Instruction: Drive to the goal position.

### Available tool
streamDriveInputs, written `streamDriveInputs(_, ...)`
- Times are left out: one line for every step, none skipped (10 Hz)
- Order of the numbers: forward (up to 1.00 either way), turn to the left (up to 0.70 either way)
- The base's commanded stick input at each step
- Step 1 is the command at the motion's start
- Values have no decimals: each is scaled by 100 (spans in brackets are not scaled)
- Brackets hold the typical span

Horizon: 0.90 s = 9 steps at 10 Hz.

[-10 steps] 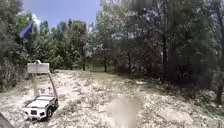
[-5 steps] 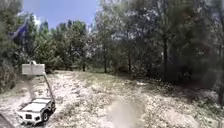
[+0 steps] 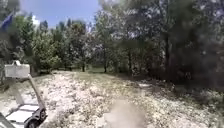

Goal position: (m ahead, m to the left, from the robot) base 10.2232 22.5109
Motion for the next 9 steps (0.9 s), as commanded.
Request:
streamDriveInputs(50,0)
streamDriveInputs(50,0)
streamDriveInputs(50,0)
streamDriveInputs(50,0)
streamDriveInputs(50,0)
streamDriveInputs(50,0)
streamDriveInputs(50,0)
streamDriveInputs(50,0)
streamDriveInputs(50,0)
